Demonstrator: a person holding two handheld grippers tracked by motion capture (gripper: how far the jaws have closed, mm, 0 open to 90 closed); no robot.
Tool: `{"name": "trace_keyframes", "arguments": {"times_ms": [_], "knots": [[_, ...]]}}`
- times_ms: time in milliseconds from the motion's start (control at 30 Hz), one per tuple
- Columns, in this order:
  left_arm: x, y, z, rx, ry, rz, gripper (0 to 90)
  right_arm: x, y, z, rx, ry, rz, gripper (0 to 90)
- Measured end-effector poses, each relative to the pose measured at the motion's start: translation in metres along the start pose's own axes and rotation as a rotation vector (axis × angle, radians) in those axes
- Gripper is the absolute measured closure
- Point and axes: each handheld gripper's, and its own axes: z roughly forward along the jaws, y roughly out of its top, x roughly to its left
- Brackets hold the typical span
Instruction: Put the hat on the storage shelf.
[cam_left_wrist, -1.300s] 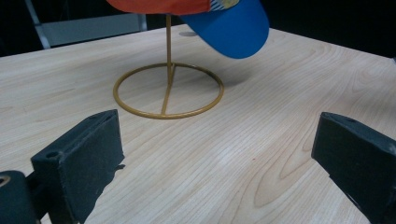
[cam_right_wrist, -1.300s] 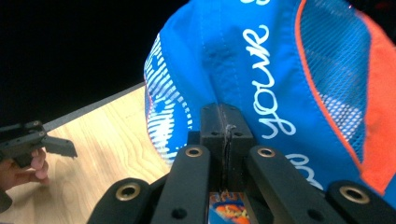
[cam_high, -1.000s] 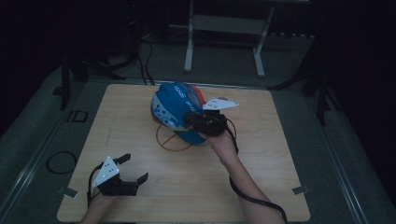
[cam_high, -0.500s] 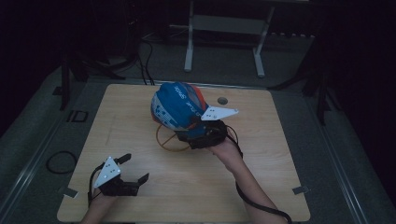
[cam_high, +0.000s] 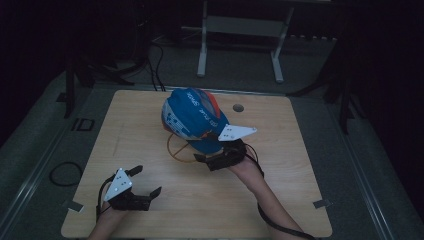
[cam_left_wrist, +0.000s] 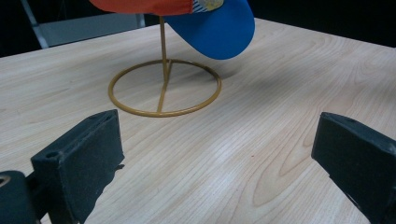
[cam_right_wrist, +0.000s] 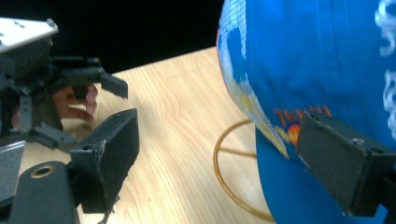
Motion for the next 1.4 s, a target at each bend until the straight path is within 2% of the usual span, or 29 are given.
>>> {"name": "trace_keyframes", "arguments": {"times_ms": [233, 533, 667, 767, 833, 1033, 1233, 1400], "knots": [[0.000, -0.002, 0.001, -0.002, -0.007, 0.004, 2.3, -0.005, -0.022, -0.005, 0.024, 0.007, 0.022, 13.6], [0.000, -0.005, 0.003, 0.026, -0.007, 0.023, 2.4, -0.011, -0.051, -0.015, 0.048, -0.002, 0.032, 13.9], [0.000, -0.007, 0.003, 0.040, -0.011, 0.039, 2.3, -0.014, -0.066, -0.020, 0.065, -0.004, 0.045, 14.0], [0.002, -0.009, 0.002, 0.050, -0.012, 0.033, 2.3, -0.016, -0.077, -0.025, 0.074, -0.007, 0.064, 14.0], [0.004, -0.010, 0.001, 0.058, -0.007, 0.034, 2.3, -0.017, -0.083, -0.028, 0.077, -0.015, 0.066, 14.0], [0.007, -0.013, 0.000, 0.030, 0.015, 0.037, 2.4, -0.022, -0.102, -0.037, 0.093, -0.016, 0.113, 14.3], [0.009, -0.015, -0.002, 0.065, 0.035, 0.035, 2.4, -0.024, -0.116, -0.048, 0.100, -0.027, 0.129, 13.9], [0.011, -0.015, -0.004, 0.072, 0.052, 0.030, 2.4, -0.029, -0.128, -0.062, 0.098, -0.067, 0.159, 13.7]]}}
